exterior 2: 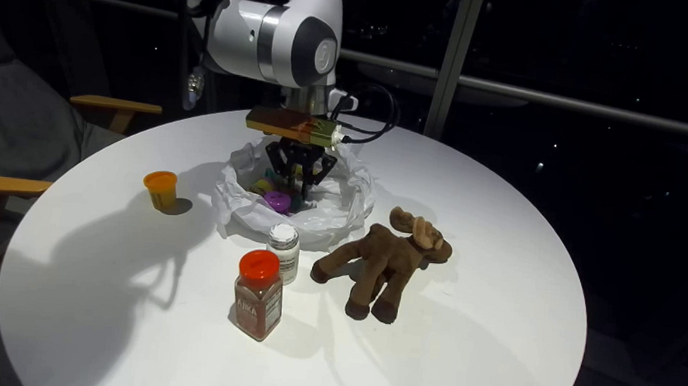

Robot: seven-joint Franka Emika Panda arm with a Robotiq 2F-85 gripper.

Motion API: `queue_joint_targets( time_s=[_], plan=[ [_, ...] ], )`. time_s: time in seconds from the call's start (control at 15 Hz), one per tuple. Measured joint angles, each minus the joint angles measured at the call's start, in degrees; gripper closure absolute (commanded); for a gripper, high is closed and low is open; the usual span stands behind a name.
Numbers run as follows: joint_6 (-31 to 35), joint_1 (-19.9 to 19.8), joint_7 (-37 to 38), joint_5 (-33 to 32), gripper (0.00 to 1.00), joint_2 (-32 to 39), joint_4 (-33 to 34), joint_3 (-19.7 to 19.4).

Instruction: Pick up all the objects from plastic bag and put it on the table.

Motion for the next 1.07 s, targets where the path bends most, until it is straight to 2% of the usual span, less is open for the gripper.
queue_joint_targets(
  time_s=[0.07, 0.2, 0.27, 0.33, 0.53, 0.8, 0.93, 1.07],
  plan=[
    [0.01, 0.05, 0.4, 0.0, 0.93, -0.26, 0.27, -0.22],
    [0.01, 0.48, 1.38, -0.06, 0.88, -1.23, 0.37, -1.27],
    [0.01, 0.87, 1.76, -0.22, 0.72, -1.81, 0.38, -1.99],
    [0.01, 1.26, 2.08, -0.46, 0.63, -2.4, 0.35, -2.68],
    [-0.15, 2.34, 2.65, -1.42, 0.41, -3.65, 0.0, -3.97],
    [-0.98, 3.28, 2.68, -1.47, 0.1, -3.8, -1.45, -3.74],
    [-1.35, 3.75, 2.72, -1.47, 0.0, -3.74, -2.61, -3.67],
    [-1.51, 3.99, 2.75, -1.47, 0.0, -3.72, -3.75, -3.67]
  ],
)
